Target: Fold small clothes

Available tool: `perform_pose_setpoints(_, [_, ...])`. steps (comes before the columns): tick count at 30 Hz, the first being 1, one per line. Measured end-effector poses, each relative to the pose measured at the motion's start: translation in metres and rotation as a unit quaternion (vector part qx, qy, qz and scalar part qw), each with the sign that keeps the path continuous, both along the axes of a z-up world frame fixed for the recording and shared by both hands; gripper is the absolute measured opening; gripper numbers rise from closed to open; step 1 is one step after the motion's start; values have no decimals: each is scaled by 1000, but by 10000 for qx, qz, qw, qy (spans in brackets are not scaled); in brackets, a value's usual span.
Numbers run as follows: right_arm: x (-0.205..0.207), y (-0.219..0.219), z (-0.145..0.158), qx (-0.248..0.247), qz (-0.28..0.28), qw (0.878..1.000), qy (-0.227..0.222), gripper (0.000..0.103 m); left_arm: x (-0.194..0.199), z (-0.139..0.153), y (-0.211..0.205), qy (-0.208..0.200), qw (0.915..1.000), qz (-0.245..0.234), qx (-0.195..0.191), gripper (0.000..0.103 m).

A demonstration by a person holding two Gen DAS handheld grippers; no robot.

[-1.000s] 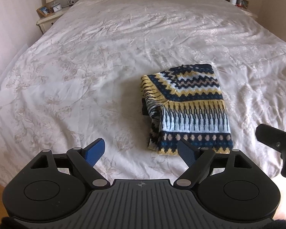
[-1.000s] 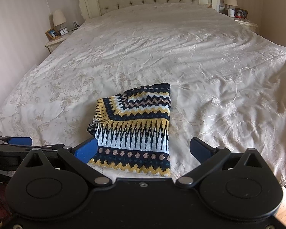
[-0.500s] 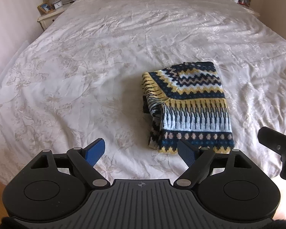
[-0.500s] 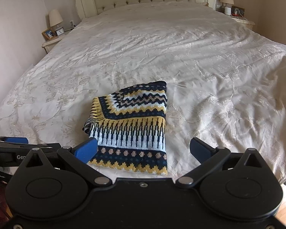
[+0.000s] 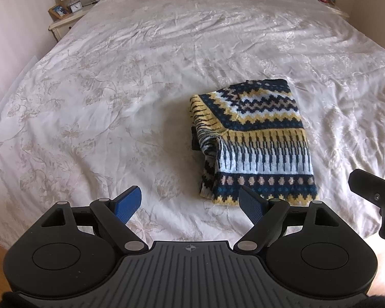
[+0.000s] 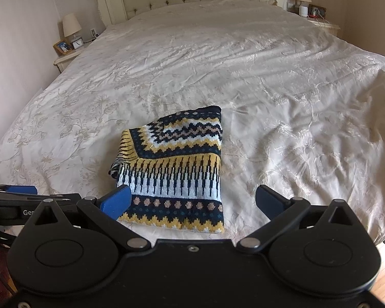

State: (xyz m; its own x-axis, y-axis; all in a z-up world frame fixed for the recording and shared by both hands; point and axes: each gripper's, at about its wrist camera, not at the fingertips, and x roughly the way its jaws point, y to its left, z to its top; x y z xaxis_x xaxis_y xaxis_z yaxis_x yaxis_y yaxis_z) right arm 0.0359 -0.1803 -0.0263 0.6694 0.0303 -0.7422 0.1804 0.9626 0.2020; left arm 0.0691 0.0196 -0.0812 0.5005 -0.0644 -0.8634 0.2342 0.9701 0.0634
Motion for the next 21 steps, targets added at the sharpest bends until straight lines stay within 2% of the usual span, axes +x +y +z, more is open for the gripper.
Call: perform_pose_setpoints(21, [3,-2,-2,15,-32,10000,23,102,8,-4,-2,137,9998,31,-117,83])
